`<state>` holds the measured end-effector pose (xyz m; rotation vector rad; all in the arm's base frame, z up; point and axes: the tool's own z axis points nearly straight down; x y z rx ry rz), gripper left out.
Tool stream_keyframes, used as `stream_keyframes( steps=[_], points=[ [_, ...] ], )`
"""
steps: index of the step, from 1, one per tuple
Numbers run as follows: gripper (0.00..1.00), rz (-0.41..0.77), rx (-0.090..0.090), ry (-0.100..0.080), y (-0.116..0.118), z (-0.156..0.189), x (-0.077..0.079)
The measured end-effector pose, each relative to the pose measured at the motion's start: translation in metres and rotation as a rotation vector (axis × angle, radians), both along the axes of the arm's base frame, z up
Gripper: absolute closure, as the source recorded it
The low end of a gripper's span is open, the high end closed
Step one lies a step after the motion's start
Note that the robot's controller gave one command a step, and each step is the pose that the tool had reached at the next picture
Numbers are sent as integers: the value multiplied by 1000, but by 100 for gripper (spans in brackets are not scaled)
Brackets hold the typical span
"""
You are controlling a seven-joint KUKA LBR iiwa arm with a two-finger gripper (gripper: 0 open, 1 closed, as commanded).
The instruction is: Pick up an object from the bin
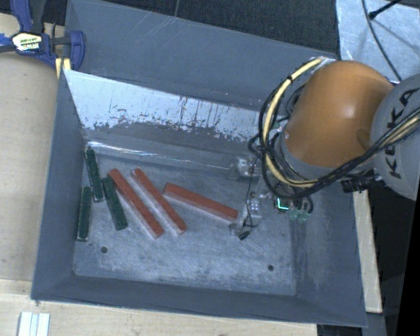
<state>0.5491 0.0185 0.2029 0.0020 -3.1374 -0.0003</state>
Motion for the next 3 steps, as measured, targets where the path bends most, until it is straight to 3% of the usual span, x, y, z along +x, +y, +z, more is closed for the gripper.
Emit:
stream_keyframes(
  steps=[1,2,3],
  points=[
    [0,-80,-1,1,-8,-127,22],
    [100,-81,0,-7,-8,-123,24],
    [100,-66,1,-16,5,18,25]
  ],
)
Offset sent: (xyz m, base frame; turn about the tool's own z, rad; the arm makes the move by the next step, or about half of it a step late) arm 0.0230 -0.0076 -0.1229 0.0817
